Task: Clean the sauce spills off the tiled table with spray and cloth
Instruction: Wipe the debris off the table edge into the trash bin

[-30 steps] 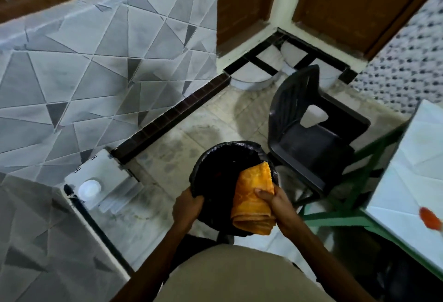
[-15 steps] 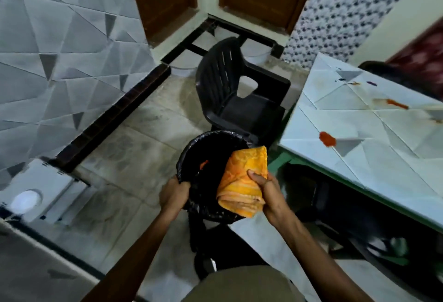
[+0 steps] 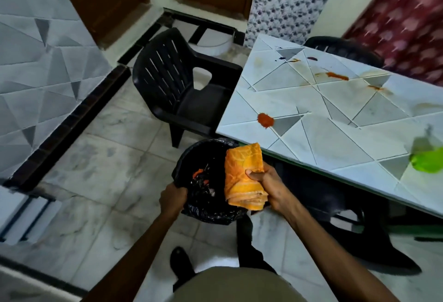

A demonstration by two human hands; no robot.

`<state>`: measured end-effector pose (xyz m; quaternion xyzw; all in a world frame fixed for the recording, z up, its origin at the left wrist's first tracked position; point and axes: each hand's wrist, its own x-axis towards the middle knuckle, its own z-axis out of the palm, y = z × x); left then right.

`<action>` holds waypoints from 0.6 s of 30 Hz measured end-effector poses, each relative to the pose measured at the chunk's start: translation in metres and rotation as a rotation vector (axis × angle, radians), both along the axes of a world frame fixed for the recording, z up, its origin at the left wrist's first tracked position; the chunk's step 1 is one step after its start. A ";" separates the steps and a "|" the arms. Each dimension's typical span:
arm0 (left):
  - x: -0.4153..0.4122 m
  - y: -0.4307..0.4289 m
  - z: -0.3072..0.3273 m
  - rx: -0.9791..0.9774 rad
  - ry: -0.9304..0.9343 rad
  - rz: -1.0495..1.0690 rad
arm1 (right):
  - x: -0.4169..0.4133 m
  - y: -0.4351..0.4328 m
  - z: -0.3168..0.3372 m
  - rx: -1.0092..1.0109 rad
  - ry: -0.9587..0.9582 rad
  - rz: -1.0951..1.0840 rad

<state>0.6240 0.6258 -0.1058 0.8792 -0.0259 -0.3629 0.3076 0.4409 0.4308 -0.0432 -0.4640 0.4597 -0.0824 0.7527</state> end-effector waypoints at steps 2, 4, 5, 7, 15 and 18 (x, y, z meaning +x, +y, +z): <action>-0.014 -0.020 -0.003 0.019 -0.003 0.040 | -0.009 -0.028 -0.006 0.002 -0.008 0.029; -0.026 -0.036 -0.011 0.038 0.006 0.095 | -0.015 -0.059 -0.012 0.030 -0.015 0.036; -0.030 -0.042 -0.013 0.049 0.013 0.108 | -0.017 -0.075 -0.014 0.041 -0.028 0.030; -0.037 -0.051 -0.020 0.100 0.024 0.125 | -0.018 -0.110 -0.016 0.048 -0.050 0.022; -0.060 -0.077 -0.034 0.249 0.049 0.150 | 0.024 -0.242 0.002 -0.566 0.137 0.136; -0.065 -0.089 -0.040 0.252 0.056 0.165 | 0.048 -0.280 -0.002 -1.096 0.408 0.360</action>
